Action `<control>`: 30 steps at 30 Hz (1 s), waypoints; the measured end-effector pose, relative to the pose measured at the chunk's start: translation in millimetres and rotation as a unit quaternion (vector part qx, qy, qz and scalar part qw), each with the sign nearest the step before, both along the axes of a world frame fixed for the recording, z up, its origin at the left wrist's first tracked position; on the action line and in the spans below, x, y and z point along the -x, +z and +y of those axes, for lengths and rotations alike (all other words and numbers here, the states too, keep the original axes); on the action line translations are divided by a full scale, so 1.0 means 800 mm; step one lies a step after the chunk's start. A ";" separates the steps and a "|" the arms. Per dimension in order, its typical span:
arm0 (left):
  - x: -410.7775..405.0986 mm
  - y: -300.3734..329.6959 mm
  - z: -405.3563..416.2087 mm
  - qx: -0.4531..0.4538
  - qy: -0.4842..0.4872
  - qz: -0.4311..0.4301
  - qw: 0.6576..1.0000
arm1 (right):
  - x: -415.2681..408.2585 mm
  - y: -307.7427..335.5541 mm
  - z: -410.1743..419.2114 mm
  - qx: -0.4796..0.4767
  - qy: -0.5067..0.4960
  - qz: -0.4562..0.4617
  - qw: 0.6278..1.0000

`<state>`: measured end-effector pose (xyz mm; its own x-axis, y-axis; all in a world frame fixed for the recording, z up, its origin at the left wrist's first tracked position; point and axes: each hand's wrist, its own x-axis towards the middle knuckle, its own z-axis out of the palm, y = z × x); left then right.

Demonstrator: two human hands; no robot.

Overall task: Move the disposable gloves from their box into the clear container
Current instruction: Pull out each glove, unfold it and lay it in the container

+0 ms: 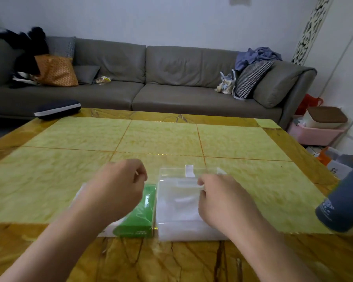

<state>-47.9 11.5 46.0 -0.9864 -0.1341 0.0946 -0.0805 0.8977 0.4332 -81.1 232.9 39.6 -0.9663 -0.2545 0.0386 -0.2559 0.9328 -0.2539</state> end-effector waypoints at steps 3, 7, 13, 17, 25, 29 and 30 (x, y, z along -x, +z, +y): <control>-0.019 -0.020 -0.047 0.080 0.042 -0.167 0.982 | -0.022 -0.006 -0.029 0.064 0.117 0.043 0.990; -0.030 -0.049 -0.063 0.186 -0.035 -0.272 0.944 | -0.043 -0.036 -0.072 0.005 0.267 0.082 0.960; -0.020 -0.062 -0.049 0.187 -0.013 -0.227 0.956 | -0.050 -0.071 -0.105 -0.078 0.292 0.073 0.950; -0.020 -0.056 -0.041 0.118 0.032 -0.197 0.973 | -0.051 -0.065 -0.108 -0.065 0.287 0.058 0.954; -0.030 -0.021 -0.059 -0.205 0.145 0.038 0.967 | -0.055 -0.058 -0.100 -0.039 0.295 0.057 0.953; -0.034 -0.028 -0.061 -0.133 0.101 0.002 0.986 | -0.057 -0.055 -0.101 -0.046 0.280 0.049 0.958; -0.034 -0.035 -0.060 -0.085 0.094 -0.042 0.991 | -0.057 -0.055 -0.100 -0.046 0.278 0.049 0.958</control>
